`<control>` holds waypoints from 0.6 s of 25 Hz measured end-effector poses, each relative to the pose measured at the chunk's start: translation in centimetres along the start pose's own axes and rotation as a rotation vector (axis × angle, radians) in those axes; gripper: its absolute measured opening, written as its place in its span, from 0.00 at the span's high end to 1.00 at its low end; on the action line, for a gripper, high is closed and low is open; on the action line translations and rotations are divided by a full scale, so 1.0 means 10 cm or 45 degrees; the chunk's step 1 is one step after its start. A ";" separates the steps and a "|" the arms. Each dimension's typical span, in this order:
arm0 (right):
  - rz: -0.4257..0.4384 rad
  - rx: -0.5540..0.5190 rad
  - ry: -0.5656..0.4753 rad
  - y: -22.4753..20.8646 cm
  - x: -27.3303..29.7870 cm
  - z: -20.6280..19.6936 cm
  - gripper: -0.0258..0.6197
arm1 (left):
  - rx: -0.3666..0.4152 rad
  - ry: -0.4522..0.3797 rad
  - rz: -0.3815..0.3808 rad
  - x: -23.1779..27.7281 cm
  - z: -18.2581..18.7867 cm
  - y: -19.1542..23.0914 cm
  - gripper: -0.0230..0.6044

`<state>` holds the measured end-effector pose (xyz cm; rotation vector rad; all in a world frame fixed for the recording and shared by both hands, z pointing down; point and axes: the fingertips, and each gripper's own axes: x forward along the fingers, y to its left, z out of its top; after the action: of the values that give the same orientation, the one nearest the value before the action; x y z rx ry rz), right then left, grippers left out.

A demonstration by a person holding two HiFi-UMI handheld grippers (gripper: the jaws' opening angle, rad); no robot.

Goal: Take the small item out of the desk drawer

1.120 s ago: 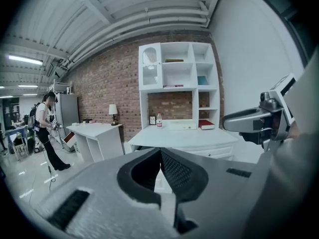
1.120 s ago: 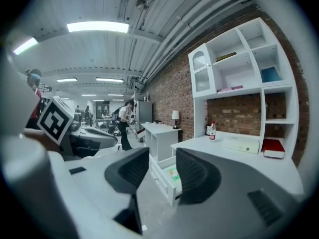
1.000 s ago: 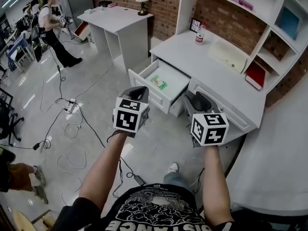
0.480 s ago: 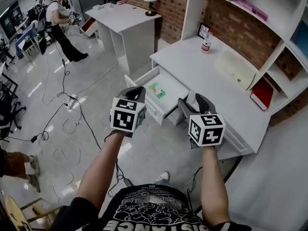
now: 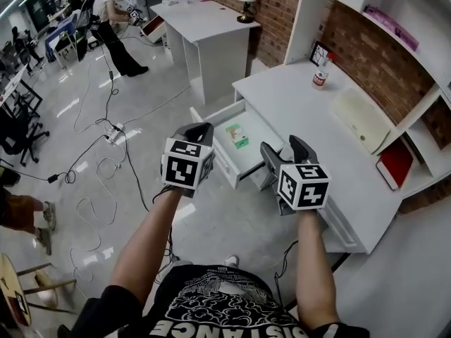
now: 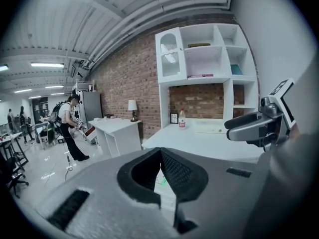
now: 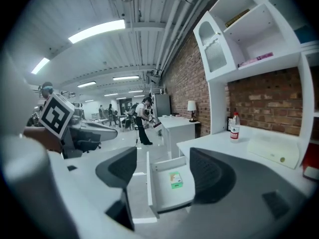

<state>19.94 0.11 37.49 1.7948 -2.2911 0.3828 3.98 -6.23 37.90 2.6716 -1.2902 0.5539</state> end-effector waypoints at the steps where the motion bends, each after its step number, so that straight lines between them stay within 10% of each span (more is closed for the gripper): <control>1: 0.016 -0.005 0.004 -0.01 0.04 0.00 0.45 | -0.002 0.002 0.013 0.01 0.00 0.01 0.96; 15: 0.148 -0.061 0.076 0.03 0.56 -0.08 0.44 | -0.043 0.002 0.139 0.11 -0.08 0.32 0.96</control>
<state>18.29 -4.72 40.00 1.6111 -2.3488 0.3915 1.88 -8.83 38.87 2.5855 -1.4385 0.5422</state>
